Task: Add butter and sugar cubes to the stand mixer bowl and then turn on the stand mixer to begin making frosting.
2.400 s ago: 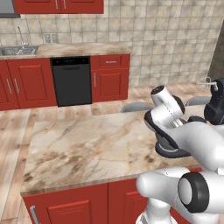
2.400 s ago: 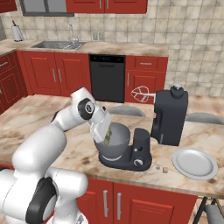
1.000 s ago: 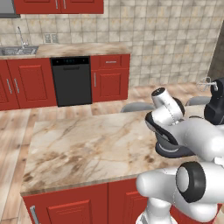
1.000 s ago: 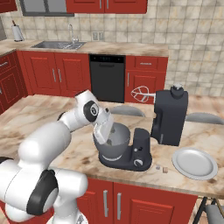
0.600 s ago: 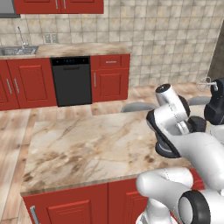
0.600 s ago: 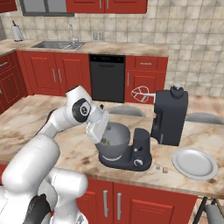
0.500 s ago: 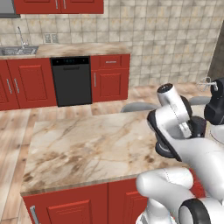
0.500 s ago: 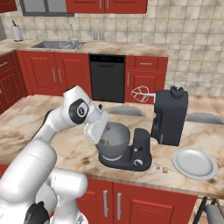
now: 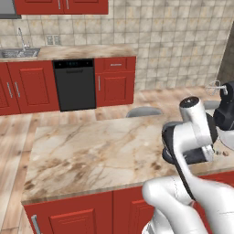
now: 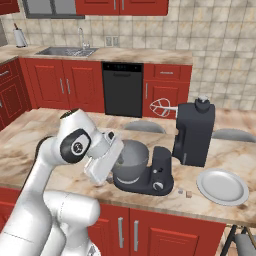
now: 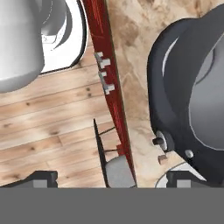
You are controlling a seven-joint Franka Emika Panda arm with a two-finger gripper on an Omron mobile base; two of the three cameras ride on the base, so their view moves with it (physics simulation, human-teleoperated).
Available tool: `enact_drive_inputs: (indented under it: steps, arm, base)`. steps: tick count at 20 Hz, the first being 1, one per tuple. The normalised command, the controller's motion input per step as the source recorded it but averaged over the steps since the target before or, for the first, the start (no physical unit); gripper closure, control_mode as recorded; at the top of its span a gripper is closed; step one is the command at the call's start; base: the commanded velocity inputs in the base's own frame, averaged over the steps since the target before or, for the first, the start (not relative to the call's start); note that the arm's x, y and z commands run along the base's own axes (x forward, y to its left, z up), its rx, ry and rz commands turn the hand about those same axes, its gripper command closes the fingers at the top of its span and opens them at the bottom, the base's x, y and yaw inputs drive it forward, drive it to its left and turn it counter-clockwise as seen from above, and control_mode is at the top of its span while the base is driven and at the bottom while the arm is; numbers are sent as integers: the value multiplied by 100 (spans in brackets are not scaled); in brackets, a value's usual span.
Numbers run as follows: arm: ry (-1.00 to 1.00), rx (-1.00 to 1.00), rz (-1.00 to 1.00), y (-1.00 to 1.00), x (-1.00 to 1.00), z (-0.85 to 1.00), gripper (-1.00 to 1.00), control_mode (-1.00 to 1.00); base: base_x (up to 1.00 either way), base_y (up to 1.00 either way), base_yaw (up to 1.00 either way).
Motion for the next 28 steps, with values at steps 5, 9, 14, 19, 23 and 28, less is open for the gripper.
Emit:
enact_drive_inputs:
  steps: [5,9,14,19,23,28]
  arm:
    - [-9,8,-12,-53,-93,-13,-100,-100]
    - [-10,12,-8,-78,-52,-14,-100,-100]
    - [-12,15,0,-89,-21,-10,-100,-100]
    - [-16,18,5,-72,-4,-22,-100,-100]
    - [-18,20,8,-49,2,-15,-100,-100]
    - [-15,22,9,-32,23,-1,-100,-100]
  base:
    - [0,0,0]
    - [0,0,0]
    - [0,0,0]
    - [0,0,0]
    - [0,0,0]
    - [0,0,0]
